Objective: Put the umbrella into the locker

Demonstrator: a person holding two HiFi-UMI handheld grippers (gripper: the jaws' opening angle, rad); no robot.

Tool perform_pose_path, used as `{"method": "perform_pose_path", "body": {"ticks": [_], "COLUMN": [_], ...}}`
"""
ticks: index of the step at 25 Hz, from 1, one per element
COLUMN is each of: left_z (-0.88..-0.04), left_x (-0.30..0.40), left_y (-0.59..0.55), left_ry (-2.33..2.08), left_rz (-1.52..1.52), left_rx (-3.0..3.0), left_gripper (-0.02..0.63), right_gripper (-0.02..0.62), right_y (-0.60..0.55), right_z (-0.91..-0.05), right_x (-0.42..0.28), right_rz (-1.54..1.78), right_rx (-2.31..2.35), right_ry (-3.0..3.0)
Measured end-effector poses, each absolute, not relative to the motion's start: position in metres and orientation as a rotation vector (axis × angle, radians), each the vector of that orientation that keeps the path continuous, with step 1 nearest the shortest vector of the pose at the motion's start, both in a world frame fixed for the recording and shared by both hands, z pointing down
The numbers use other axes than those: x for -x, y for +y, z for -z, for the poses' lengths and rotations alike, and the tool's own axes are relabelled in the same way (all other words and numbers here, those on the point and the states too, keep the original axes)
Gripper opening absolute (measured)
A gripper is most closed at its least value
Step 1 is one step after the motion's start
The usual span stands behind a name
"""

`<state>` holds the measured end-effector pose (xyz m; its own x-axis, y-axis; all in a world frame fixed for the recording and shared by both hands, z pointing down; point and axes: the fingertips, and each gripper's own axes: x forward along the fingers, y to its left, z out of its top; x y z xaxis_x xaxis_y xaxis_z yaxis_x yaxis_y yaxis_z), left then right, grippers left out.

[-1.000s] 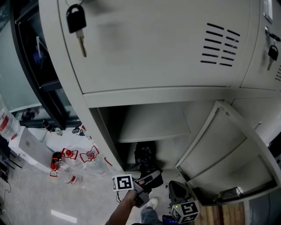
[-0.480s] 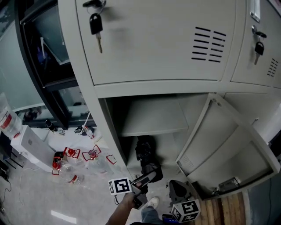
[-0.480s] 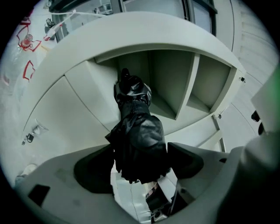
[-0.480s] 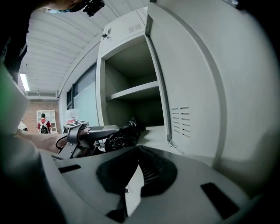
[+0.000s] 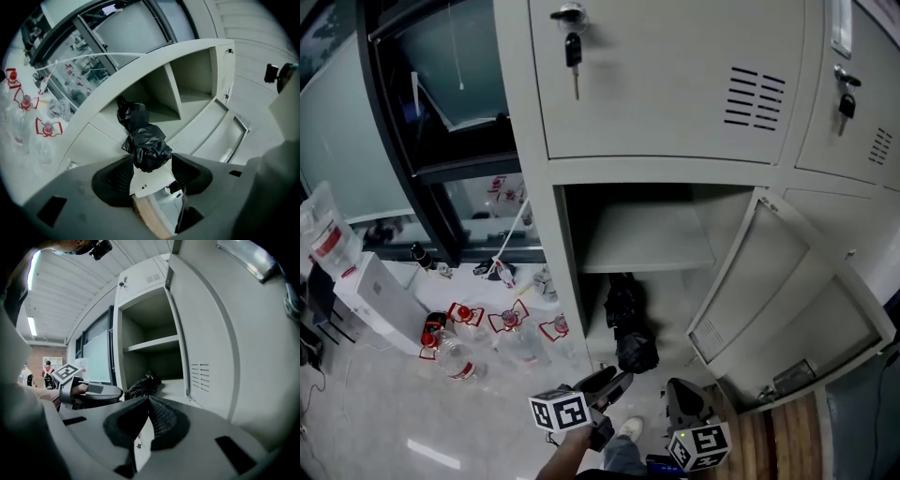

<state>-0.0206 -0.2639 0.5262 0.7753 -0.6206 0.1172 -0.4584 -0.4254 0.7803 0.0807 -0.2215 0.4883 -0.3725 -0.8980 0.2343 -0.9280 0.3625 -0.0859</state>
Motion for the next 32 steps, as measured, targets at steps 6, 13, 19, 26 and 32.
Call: {"method": "perform_pose_path", "body": {"ticks": [6,13,19,26,32], "left_z": [-0.500,-0.502,-0.504,-0.501,-0.503], "left_x": [0.050,0.053,0.051,0.050,0.048], "left_y": [-0.255,-0.246,-0.243,-0.244,-0.244], "left_ry": [-0.981,-1.015,-1.020,-1.021,-1.010], "left_rz": [0.331,0.257,0.244,0.248,0.248], "left_rx": [-2.238,-2.275,-2.284,-2.286,-2.269], "left_gripper": [0.024,0.019,0.017,0.017,0.017], "right_gripper": [0.002,0.000,0.000,0.000,0.002], "right_y": [-0.214,-0.209,-0.206,-0.206,-0.206], "right_z": [-0.487,-0.488,-0.483,-0.481,-0.479], "right_x": [-0.074,-0.072,-0.073,-0.075,-0.077], "right_rz": [-0.323,-0.271,-0.243,-0.242,-0.232], "right_rx": [-1.674,-1.683,-1.706,-1.703,-1.709], "right_ry": [-2.483,-2.424,-2.414,-2.420,-2.416]}}
